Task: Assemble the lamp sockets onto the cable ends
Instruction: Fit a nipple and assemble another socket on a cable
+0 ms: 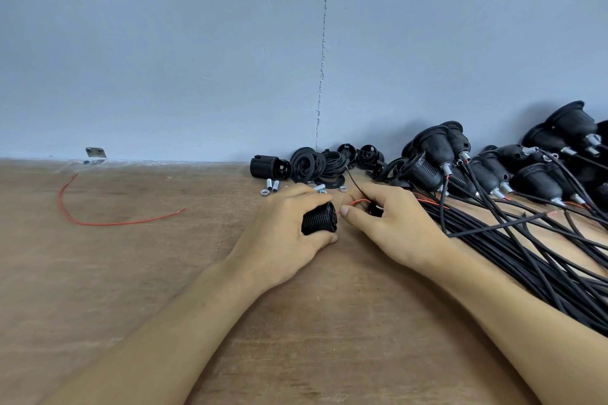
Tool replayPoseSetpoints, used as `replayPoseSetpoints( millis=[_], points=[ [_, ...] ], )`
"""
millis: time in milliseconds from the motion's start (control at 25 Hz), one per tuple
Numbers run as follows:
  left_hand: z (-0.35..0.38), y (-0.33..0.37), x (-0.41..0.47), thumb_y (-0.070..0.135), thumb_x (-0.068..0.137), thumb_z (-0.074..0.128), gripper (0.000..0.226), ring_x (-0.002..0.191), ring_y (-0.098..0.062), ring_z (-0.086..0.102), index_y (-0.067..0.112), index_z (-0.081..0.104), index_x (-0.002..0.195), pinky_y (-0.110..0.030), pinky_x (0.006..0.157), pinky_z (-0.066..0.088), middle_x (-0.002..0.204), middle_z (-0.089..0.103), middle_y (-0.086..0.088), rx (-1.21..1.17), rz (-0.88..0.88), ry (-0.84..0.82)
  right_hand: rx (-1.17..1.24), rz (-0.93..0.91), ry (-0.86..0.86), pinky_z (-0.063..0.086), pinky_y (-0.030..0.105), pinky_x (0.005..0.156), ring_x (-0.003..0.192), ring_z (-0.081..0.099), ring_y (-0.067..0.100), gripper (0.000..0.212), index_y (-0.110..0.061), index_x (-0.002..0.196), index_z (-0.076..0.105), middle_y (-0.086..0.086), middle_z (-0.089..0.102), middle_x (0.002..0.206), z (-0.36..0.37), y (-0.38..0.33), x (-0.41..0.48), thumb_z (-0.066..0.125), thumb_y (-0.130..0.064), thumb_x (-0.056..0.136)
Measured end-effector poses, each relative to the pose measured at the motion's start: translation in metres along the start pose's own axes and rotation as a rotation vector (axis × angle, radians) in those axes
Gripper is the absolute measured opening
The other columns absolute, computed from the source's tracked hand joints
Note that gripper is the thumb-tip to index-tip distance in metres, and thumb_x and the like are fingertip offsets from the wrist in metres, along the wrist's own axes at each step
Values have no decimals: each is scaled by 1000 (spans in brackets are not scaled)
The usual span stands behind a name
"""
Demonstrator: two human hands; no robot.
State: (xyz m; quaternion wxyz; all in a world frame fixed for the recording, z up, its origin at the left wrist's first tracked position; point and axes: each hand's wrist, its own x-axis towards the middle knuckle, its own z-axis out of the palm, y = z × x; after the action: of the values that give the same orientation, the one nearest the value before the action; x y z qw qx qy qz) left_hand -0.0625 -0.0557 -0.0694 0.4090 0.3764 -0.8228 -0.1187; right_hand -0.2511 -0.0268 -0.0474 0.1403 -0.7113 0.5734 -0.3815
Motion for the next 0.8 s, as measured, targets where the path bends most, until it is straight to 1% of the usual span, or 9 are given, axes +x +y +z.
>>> replayPoseSetpoints(
  millis=[80, 160, 280, 400, 480, 520, 560, 640, 800],
  points=[
    [0, 0, 0, 25, 72, 91, 50, 100, 1, 58, 21, 75, 119, -3, 88, 38, 107, 69, 12, -23, -17, 2, -21, -15, 5, 43, 31, 72, 71, 53, 22, 16, -8, 84, 67, 10, 64, 75, 3, -1, -1, 66, -21, 92],
    [1, 0, 0, 26, 72, 91, 49, 99, 0, 61, 22, 76, 118, -9, 89, 42, 106, 69, 13, -45, -26, 3, -8, -15, 17, 39, 25, 65, 64, 47, 14, 16, -8, 85, 67, 4, 61, 71, 5, -3, -2, 64, -21, 93],
    [3, 0, -1, 27, 71, 90, 45, 97, -4, 63, 24, 77, 114, -20, 86, 47, 101, 69, 13, -82, -20, -1, 32, 4, 31, 36, 24, 62, 60, 43, 6, 15, -9, 87, 67, -7, 55, 67, 8, -4, -2, 62, -21, 94],
    [5, 1, -1, 27, 70, 91, 46, 99, -7, 65, 31, 76, 114, -32, 90, 52, 102, 70, 12, -168, -45, -4, 69, 16, 57, 35, 13, 58, 60, 49, 0, 13, -19, 82, 66, -13, 55, 61, 9, -9, -4, 62, -19, 95],
    [7, 2, -1, 34, 69, 88, 47, 98, -11, 67, 37, 73, 114, -40, 89, 56, 101, 71, 10, -215, -81, -3, 109, 16, 69, 35, 10, 57, 56, 49, -3, 26, -28, 72, 56, -18, 55, 56, 10, -11, -5, 62, -18, 95],
    [7, 3, -1, 38, 69, 86, 49, 98, -10, 67, 40, 70, 115, -41, 89, 56, 102, 72, 11, -227, -104, -3, 122, 20, 72, 36, 11, 57, 55, 48, -3, 29, -29, 70, 53, -18, 54, 55, 10, -11, -6, 62, -17, 96],
    [7, 3, -1, 42, 68, 84, 49, 98, -7, 67, 41, 70, 115, -40, 89, 56, 102, 72, 14, -241, -129, -8, 126, 25, 72, 36, 12, 58, 56, 47, -2, 27, -29, 72, 55, -16, 53, 58, 11, -11, -5, 61, -18, 96],
    [8, 2, -1, 45, 67, 83, 46, 99, -4, 68, 38, 73, 111, -40, 91, 56, 104, 73, 18, -280, -178, -29, 119, 29, 61, 36, 15, 60, 59, 45, 1, 18, -25, 79, 60, -13, 51, 63, 11, -11, -4, 61, -19, 96],
    [9, 2, 0, 46, 68, 82, 44, 101, -8, 69, 34, 74, 110, -43, 92, 55, 105, 74, 15, -294, -213, -62, 102, 4, 63, 36, 15, 60, 61, 46, 2, 11, -18, 85, 65, -11, 52, 65, 9, -12, -4, 62, -18, 95]
  ],
)
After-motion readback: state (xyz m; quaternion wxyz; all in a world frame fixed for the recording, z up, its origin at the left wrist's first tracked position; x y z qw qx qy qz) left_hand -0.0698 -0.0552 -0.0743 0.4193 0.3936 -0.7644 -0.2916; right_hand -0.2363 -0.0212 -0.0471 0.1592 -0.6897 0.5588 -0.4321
